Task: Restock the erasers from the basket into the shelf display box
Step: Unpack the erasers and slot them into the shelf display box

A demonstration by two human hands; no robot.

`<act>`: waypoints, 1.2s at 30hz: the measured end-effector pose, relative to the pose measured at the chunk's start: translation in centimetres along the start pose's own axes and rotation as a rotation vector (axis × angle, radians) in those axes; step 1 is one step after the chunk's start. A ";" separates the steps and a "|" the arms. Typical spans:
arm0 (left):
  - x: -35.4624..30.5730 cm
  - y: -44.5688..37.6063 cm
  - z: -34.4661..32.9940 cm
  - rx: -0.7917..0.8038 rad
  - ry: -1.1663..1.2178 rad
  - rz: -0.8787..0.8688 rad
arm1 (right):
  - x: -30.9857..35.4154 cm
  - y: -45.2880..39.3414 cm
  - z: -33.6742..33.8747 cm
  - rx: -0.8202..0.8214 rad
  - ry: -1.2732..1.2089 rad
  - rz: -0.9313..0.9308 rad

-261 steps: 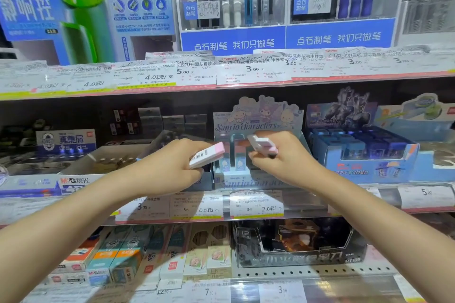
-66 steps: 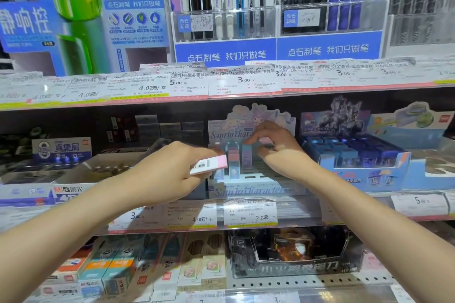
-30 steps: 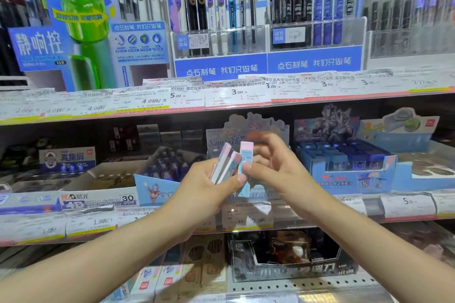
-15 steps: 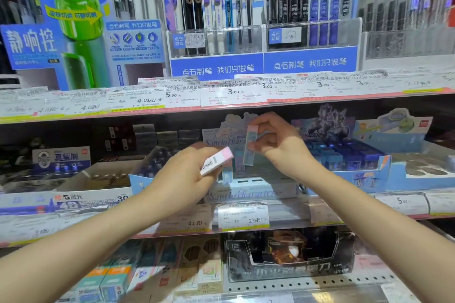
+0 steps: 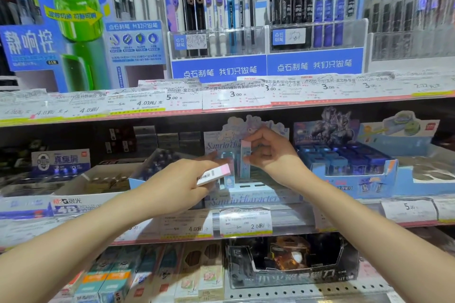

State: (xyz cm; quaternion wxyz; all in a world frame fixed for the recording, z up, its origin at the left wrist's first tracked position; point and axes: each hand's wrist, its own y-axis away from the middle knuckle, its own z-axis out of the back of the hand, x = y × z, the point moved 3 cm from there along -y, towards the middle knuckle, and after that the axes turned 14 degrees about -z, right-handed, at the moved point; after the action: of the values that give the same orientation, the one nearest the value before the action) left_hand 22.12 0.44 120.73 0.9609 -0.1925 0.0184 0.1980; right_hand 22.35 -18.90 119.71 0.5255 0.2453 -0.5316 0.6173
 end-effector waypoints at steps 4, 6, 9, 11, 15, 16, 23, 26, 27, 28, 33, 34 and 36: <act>-0.1 0.0 0.2 -0.005 -0.013 0.001 | 0.1 -0.1 0.0 0.008 -0.006 -0.006; -0.1 0.1 0.2 -0.008 -0.015 0.001 | 0.1 0.0 -0.2 0.029 0.003 -0.017; -0.2 0.1 0.4 -0.009 -0.013 -0.011 | 0.2 0.5 -0.3 0.038 0.103 0.033; -0.2 0.1 0.4 -0.005 -0.010 -0.012 | 0.3 0.7 -0.2 0.001 0.183 0.090; -0.1 0.1 0.4 0.007 0.001 -0.005 | 0.4 0.4 0.2 -0.055 0.240 0.103; 0.0 0.1 0.4 0.006 0.002 -0.004 | 0.4 0.4 0.1 -0.051 0.253 0.101; 0.3 0.1 0.4 0.019 0.006 -0.016 | 0.5 0.7 0.1 -0.035 0.275 0.086; 0.3 0.1 0.6 0.030 0.020 -0.011 | 0.1 0.6 0.5 -0.079 0.303 0.069; 0.3 0.1 0.7 0.032 0.023 -0.011 | -0.1 0.5 0.6 -0.091 0.314 0.066; 0.3 0.1 0.7 0.033 0.028 -0.010 | -0.1 0.5 0.6 -0.092 0.320 0.063; 0.3 0.0 0.7 0.044 0.031 -0.013 | 0.2 1.0 0.2 -0.012 0.318 0.047; 0.3 0.0 0.7 0.050 0.040 -0.011 | 0.2 1.1 0.0 0.008 0.324 0.065; 0.4 0.0 0.7 0.061 0.043 -0.003 | 0.3 1.2 -0.2 0.021 0.330 0.079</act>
State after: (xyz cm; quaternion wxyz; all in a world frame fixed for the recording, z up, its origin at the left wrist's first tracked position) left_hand 22.43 0.87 121.35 0.9660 -0.1673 0.0446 0.1920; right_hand 21.16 -18.49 119.47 0.5785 0.1250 -0.4409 0.6748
